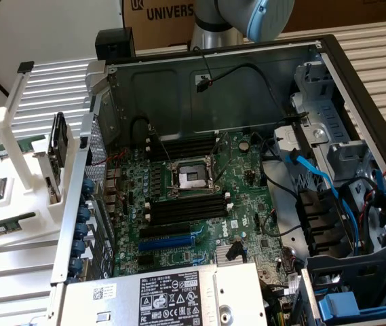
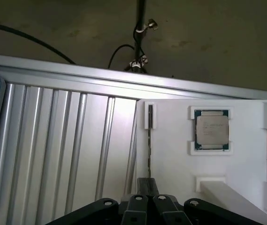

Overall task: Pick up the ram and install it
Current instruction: 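Pick up the ram and move it above insertion slot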

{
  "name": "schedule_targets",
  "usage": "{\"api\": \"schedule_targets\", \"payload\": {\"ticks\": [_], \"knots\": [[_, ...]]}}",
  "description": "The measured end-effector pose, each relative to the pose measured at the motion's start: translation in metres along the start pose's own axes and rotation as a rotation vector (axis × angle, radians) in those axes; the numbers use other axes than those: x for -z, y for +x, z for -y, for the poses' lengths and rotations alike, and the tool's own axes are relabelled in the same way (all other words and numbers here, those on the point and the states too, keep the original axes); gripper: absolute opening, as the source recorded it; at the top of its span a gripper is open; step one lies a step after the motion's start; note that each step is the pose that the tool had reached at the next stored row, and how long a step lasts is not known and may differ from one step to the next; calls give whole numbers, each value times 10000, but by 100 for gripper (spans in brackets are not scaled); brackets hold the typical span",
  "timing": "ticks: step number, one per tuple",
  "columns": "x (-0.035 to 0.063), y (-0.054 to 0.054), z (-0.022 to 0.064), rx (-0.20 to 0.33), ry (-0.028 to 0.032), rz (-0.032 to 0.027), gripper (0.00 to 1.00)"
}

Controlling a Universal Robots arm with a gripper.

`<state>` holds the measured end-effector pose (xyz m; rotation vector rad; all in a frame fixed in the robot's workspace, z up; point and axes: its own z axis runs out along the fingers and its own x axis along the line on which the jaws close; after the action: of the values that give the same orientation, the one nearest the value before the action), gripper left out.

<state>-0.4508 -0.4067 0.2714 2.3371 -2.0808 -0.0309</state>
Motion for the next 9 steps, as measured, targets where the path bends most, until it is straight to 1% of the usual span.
{"api": "schedule_targets", "payload": {"ticks": [7, 9], "knots": [[-127, 9, 23, 57, 0, -1, 10], [-134, 18, 22, 73, 6, 16, 10]]}}
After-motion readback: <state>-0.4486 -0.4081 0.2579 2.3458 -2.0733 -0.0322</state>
